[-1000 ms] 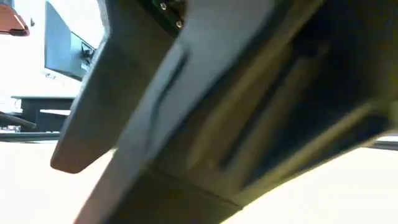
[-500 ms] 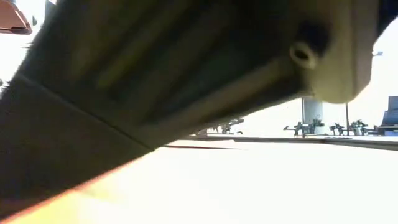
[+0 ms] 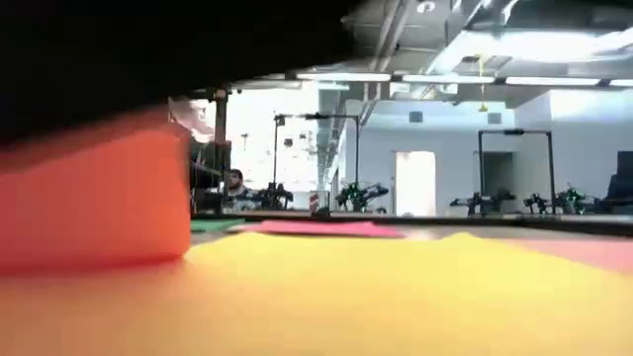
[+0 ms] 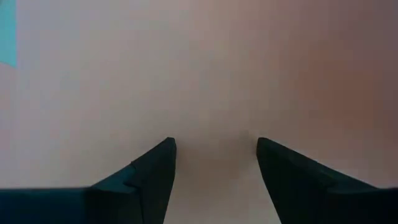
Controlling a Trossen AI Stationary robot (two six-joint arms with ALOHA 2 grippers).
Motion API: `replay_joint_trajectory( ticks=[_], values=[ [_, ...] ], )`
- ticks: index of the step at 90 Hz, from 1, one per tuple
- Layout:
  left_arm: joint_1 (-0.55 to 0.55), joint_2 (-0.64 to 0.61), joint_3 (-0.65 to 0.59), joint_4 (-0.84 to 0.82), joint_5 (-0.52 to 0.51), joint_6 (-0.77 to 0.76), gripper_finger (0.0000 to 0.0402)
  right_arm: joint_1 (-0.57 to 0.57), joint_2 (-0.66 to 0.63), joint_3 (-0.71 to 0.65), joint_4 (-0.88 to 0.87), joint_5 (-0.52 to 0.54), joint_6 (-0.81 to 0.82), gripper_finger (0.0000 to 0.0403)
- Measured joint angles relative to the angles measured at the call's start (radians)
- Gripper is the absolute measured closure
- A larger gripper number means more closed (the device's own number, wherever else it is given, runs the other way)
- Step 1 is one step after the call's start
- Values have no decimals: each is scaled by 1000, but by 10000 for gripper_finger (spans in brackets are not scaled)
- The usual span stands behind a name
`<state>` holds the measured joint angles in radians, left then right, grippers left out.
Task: Organize paper
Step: Stack the orange paper on top of the orange paper
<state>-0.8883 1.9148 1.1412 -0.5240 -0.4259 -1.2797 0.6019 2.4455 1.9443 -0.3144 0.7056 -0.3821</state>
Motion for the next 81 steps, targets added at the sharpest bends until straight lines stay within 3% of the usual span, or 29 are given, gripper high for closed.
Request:
replay_joint_trajectory(
  ticks=[4, 11, 55, 68, 81],
  values=[
    [0, 1, 0, -2, -1, 0, 192, -7, 9, -7, -9, 69, -22, 180],
    [0, 1, 0, -3, 3, 0, 192, -9, 7, -5, 15, 94, -58, 180],
    [0, 1, 0, -9, 9, 7, 192, -9, -1, 8, -15, -41, -35, 183],
    [0, 1, 0, -14, 10, 10, 192, -10, -2, 8, -27, -114, -13, 212],
    [0, 1, 0, -23, 10, 10, 192, -13, -2, 8, -45, -133, -11, 270]
  ],
)
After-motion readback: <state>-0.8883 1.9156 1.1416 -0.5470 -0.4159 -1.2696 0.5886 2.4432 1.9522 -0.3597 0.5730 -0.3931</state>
